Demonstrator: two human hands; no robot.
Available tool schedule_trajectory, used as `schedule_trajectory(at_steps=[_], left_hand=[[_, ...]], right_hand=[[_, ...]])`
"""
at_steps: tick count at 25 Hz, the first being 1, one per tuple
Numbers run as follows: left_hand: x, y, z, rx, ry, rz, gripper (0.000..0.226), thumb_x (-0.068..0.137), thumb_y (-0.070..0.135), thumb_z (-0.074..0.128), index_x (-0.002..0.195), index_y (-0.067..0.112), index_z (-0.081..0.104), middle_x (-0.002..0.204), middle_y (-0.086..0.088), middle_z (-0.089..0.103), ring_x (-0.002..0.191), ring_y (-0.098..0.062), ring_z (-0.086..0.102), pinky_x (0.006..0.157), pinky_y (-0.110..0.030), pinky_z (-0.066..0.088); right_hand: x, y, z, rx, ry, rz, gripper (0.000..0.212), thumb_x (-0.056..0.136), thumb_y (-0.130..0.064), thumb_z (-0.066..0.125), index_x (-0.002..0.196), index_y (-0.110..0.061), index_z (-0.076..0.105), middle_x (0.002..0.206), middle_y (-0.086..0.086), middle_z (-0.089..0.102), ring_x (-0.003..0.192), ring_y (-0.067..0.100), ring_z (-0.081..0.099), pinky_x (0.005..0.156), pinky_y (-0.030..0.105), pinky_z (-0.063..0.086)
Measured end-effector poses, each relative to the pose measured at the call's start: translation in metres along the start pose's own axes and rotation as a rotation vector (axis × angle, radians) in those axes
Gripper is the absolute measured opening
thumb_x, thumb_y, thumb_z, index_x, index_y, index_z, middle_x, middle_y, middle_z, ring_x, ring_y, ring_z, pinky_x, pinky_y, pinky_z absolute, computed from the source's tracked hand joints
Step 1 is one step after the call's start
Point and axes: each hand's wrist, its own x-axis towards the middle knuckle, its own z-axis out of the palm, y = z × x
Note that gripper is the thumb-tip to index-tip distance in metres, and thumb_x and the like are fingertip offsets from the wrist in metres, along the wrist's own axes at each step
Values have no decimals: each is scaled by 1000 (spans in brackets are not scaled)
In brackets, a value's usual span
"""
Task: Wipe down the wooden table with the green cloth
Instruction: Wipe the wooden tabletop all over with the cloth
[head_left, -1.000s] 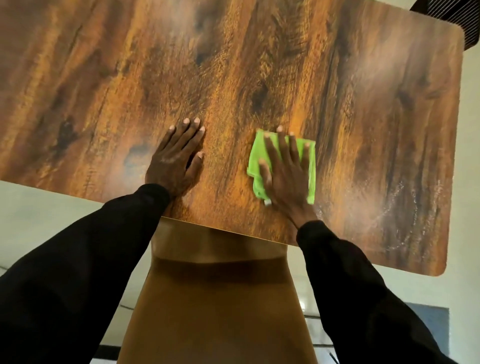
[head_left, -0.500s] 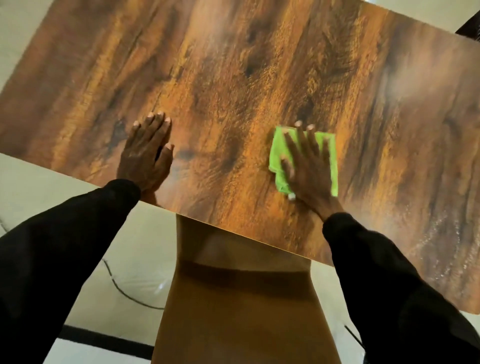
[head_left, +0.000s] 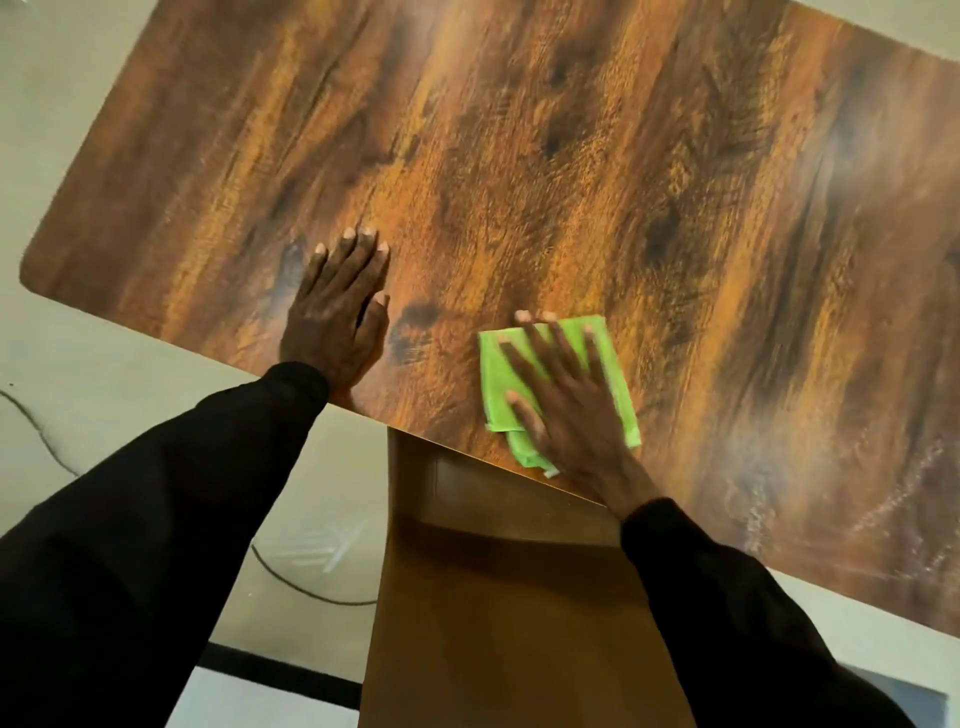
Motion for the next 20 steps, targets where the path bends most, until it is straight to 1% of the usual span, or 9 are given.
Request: schedule_trajectory(at_steps=[2,4,6,9,11,13,16,19,20], left_hand=[[1,-1,0,10,4,2,55,113,29,34,165,12,34,174,-8,26,164,-22,19,134,-48,15],[1,-3,0,15,-4,1,55,113,29,34,165,13,33,175,-8,26,164,-23,19,134,-48,15],[0,-1,0,16,-24,-17,55,114,31,32,166,14,32,175,-8,24,164,-22,17,134,-49,15],[-1,-1,0,1,-26,-20,54,114,30,32,166,14,33,175,-8,25,164,-22,17,134,-49,15],[-2,-1,0,-10,-24,-9,55,114,30,32,166,15,32,175,-8,24,165,-22,16,135,-48,13],[-1,0,0,-7,-23,-9,55,114,33,30,166,16,30,175,-7,23,165,-22,16,135,-47,11],[-4,2,0,12,-32,-21,56,114,34,28,167,15,28,176,-7,22,165,-22,14,136,-46,9],[-4,5,0,27,-32,3,57,114,36,26,167,14,27,176,-9,21,165,-23,12,136,-45,8],[-6,7,1,32,-35,23,57,115,36,25,168,14,26,176,-9,20,165,-24,12,136,-46,8]], right_hand=[[0,20,0,-6,44,180,65,114,-49,33,173,-24,28,184,9,13,170,35,9,133,69,11],[34,24,-5,-5,91,344,65,115,-50,28,174,-23,26,183,11,14,170,37,10,134,67,8],[73,4,-8,37,119,391,65,115,-52,28,174,-24,25,184,10,12,170,36,7,135,65,5],[81,-44,2,49,84,175,65,113,-51,32,173,-25,28,184,10,12,170,37,7,134,67,9],[44,-61,14,27,51,4,66,113,-52,34,173,-25,28,183,11,13,170,37,8,134,67,8],[-8,-52,18,48,25,-47,66,115,-52,34,174,-25,25,184,9,11,171,35,5,135,66,6],[-65,-2,11,41,39,161,65,114,-49,34,173,-23,27,183,11,14,170,37,9,133,70,14],[-49,50,-8,10,87,463,64,115,-45,34,174,-22,24,183,12,11,170,36,7,135,66,6],[-31,55,-12,21,115,517,64,116,-45,35,174,-22,23,183,11,11,170,36,6,135,64,3]])
